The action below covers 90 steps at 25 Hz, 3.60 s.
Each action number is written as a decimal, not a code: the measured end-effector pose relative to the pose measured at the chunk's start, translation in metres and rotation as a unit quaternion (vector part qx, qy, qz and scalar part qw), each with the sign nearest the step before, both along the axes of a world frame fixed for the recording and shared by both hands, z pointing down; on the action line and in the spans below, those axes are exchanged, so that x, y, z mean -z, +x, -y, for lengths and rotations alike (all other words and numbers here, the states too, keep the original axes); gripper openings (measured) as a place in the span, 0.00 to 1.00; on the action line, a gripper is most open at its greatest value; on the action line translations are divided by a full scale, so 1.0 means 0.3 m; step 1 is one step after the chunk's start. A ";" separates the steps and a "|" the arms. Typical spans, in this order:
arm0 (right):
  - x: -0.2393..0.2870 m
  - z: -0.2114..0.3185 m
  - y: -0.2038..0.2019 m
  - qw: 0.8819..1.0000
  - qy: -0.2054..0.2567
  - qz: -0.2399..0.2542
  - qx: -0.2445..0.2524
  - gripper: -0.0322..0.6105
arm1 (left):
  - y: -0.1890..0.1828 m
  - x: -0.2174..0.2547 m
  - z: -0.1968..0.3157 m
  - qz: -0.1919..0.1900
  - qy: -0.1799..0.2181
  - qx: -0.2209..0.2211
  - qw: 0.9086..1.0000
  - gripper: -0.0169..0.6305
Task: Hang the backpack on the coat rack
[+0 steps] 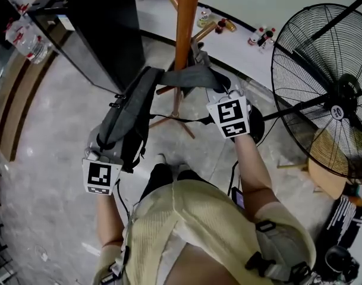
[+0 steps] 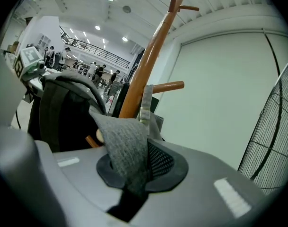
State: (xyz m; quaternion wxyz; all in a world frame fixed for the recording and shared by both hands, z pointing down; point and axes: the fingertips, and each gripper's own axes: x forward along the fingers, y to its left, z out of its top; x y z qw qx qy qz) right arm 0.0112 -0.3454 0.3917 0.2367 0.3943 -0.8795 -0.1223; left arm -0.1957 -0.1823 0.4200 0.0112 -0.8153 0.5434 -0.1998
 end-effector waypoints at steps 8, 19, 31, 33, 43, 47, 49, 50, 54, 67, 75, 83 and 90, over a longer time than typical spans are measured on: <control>-0.021 0.003 -0.008 1.000 0.005 0.002 -0.016 0.11 | -0.004 -0.108 0.007 -0.026 0.006 -0.026 0.999 0.13; -0.103 -0.007 0.019 0.996 0.034 -0.074 -0.037 0.10 | -0.027 -0.225 0.032 -0.070 0.008 -0.032 0.997 0.15; -0.162 -0.021 0.032 0.996 0.015 -0.050 -0.069 0.10 | -0.033 -0.332 0.057 -0.093 -0.018 -0.025 0.995 0.19; -0.166 -0.022 0.031 0.996 0.016 -0.049 -0.073 0.10 | -0.036 -0.353 0.064 -0.096 -0.023 -0.025 0.995 0.20; -0.154 -0.029 0.007 0.995 0.026 -0.034 -0.094 0.10 | -0.026 -0.461 0.098 -0.116 -0.065 -0.050 0.990 0.23; -0.134 -0.032 -0.008 0.994 0.032 -0.028 -0.096 0.10 | -0.023 -0.496 0.106 -0.122 -0.079 -0.058 0.988 0.24; -0.136 -0.034 -0.008 0.994 0.029 -0.023 -0.102 0.10 | -0.026 -0.512 0.111 -0.121 -0.083 -0.060 0.987 0.25; -0.134 -0.035 -0.010 0.994 0.030 -0.021 -0.102 0.10 | -0.027 -0.521 0.113 -0.119 -0.084 -0.062 0.987 0.25; -0.110 -0.031 -0.026 0.994 0.039 -0.013 -0.097 0.10 | -0.033 -0.552 0.118 -0.116 -0.093 -0.066 0.987 0.26; -0.143 -0.058 -0.010 0.992 0.026 0.002 -0.123 0.13 | -0.027 -0.626 0.096 -0.104 -0.126 -0.086 0.983 0.32; -0.154 -0.083 0.013 0.989 0.018 0.011 -0.144 0.14 | -0.024 -0.656 0.062 -0.097 -0.140 -0.095 0.981 0.39; -0.147 -0.089 -0.001 0.990 0.020 0.021 -0.141 0.18 | -0.029 -0.703 -0.001 -0.096 -0.185 -0.083 0.975 0.46; -0.147 -0.090 -0.015 0.991 0.008 0.032 -0.130 0.20 | -0.025 -0.727 -0.020 -0.096 -0.192 -0.065 0.974 0.47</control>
